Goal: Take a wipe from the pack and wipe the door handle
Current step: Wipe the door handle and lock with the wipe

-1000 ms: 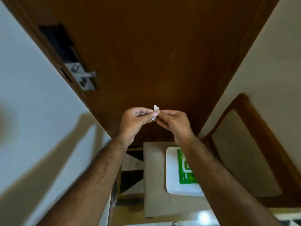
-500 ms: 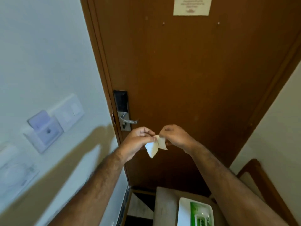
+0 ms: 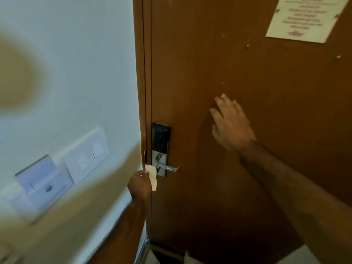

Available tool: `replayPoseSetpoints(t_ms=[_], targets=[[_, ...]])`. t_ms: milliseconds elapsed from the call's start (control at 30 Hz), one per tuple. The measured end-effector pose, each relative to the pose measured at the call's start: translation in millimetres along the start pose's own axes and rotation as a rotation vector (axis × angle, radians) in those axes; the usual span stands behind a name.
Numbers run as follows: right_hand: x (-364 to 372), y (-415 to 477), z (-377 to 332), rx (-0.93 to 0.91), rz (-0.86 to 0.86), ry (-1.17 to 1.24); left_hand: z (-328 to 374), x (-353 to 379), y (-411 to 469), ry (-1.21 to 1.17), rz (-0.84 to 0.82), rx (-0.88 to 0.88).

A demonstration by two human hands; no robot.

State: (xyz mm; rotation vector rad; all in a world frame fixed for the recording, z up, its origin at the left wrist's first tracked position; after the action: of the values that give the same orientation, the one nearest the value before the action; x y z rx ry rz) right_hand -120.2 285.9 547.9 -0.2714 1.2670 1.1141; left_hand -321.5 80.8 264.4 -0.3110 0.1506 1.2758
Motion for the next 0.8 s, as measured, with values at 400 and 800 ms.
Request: replayPoseSetpoints(t_ms=[400,800], targets=[[34.3,51.5,20.0,-0.309,0.567,-0.44,10.5,131.7,-47.5,-0.172,0.143,0.235],[34.4,49.1,19.6,-0.35,0.647,-0.36,13.1,155.5,-24.6,-0.398,0.281,0.271]])
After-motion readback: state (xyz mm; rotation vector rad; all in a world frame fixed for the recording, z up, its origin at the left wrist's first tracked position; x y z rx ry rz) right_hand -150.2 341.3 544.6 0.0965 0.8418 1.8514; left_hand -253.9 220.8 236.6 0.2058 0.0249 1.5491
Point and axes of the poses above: each hand's wrist, its own y-axis towards the middle knuckle, its own x-axis out of the palm, z = x × y, the point moved 10 cm from there along y, towards the middle knuckle
